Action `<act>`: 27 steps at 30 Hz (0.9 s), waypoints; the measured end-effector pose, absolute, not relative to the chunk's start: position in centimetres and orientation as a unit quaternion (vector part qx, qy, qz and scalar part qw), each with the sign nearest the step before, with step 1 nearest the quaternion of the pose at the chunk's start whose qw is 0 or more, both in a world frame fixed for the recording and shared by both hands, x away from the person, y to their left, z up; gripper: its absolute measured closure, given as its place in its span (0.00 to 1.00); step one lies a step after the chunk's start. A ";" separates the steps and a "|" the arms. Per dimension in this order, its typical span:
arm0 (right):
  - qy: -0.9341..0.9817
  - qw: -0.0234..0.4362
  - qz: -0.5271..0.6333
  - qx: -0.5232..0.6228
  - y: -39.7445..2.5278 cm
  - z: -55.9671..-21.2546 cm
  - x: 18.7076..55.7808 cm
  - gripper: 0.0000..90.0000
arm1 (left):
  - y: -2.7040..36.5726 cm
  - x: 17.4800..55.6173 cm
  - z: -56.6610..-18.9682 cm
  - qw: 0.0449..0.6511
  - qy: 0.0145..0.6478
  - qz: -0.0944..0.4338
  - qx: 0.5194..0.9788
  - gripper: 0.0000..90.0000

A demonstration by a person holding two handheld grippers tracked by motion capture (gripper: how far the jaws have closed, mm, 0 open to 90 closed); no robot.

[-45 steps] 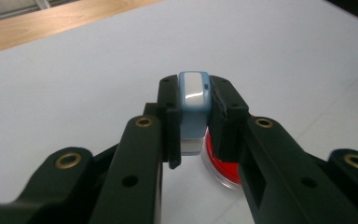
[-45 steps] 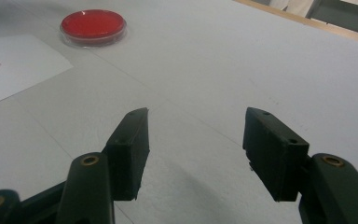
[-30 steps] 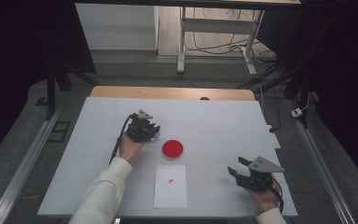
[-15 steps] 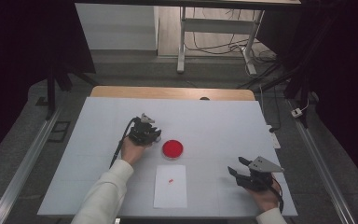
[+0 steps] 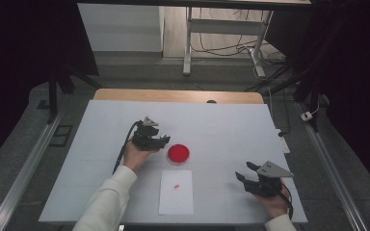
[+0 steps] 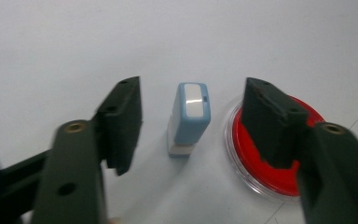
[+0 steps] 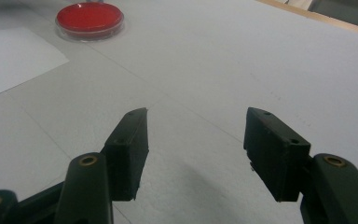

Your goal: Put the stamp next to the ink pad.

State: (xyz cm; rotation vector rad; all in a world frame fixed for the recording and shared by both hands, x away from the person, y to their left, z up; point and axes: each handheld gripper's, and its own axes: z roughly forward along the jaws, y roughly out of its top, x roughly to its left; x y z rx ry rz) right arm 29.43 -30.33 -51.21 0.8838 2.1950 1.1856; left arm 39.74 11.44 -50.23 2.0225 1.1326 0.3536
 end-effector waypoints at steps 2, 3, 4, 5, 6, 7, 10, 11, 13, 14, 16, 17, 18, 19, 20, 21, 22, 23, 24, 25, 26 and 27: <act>0.804 0.245 0.434 0.324 -30.3 -51.2 29.4 0.44 | 11.6 39.6 -50.0 0.385 0.442 0.143 0.797 0.36; 0.804 0.244 0.435 0.323 -30.3 -51.2 29.5 0.44 | 11.6 39.4 -49.9 0.386 0.441 0.145 0.797 0.35; 0.805 0.245 0.434 0.324 -30.3 -51.2 29.5 0.44 | 11.7 39.3 -49.8 0.387 0.440 0.147 0.797 0.35; 0.805 0.245 0.434 0.323 -30.3 -51.2 29.5 0.44 | 11.8 39.2 -49.6 0.388 0.438 0.149 0.797 0.34; 0.805 0.245 0.433 0.323 -30.3 -51.3 29.5 0.44 | 11.9 39.0 -49.4 0.390 0.438 0.151 0.796 0.34; 0.805 0.245 0.433 0.323 -30.3 -51.3 29.5 0.44 | 11.9 38.8 -49.2 0.394 0.437 0.152 0.794 0.34; 0.806 0.245 0.432 0.324 -30.3 -51.3 29.5 0.44 | 12.2 38.1 -48.6 0.397 0.429 0.156 0.796 0.34; 0.806 0.245 0.431 0.324 -30.3 -51.3 29.5 0.44 | 12.2 37.8 -48.4 0.397 0.428 0.159 0.796 0.34; 0.806 0.245 0.431 0.324 -30.3 -51.4 29.5 0.44 | 12.4 37.1 -48.1 0.395 0.422 0.165 0.799 0.34; 0.806 0.246 0.431 0.324 -30.3 -51.3 29.5 0.44 | 12.6 36.6 -47.9 0.395 0.419 0.167 0.801 0.34; 0.805 0.246 0.432 0.324 -30.4 -51.3 29.5 0.44 | 12.8 35.9 -47.8 0.392 0.414 0.167 0.805 0.34; 0.805 0.245 0.432 0.324 -30.4 -51.3 29.5 0.44 | 12.9 35.4 -47.8 0.392 0.410 0.167 0.807 0.34; 0.805 0.245 0.432 0.324 -30.4 -51.3 29.5 0.44 | 13.0 35.0 -47.8 0.390 0.407 0.169 0.808 0.34; 0.805 0.245 0.433 0.324 -30.4 -51.3 29.5 0.44 | 13.1 34.6 -47.7 0.388 0.403 0.171 0.811 0.34; 0.805 0.245 0.433 0.323 -30.3 -51.3 29.5 0.44 | 13.3 34.1 -47.7 0.388 0.402 0.172 0.812 0.34; 0.805 0.245 0.433 0.322 -30.3 -51.3 29.5 0.44 | 13.4 33.7 -47.6 0.389 0.399 0.172 0.812 0.34; 0.806 0.245 0.432 0.322 -30.3 -51.3 29.5 0.44 | 13.6 33.3 -47.5 0.392 0.397 0.172 0.812 0.34; 0.806 0.245 0.432 0.322 -30.3 -51.3 29.5 0.44 | 13.8 32.8 -47.5 0.395 0.396 0.170 0.811 0.34; 0.806 0.245 0.432 0.322 -30.3 -51.4 29.4 0.44 | 14.0 32.4 -47.4 0.398 0.395 0.169 0.811 0.34; 0.806 0.245 0.432 0.321 -30.3 -51.4 29.5 0.44 | 14.2 32.0 -47.4 0.400 0.393 0.167 0.811 0.35; 0.806 0.245 0.432 0.321 -30.3 -51.3 29.4 0.44 | 14.4 31.6 -47.4 0.402 0.392 0.165 0.811 0.35; 0.806 0.245 0.432 0.321 -30.3 -51.3 29.4 0.44 | 14.6 31.2 -47.4 0.404 0.392 0.163 0.810 0.35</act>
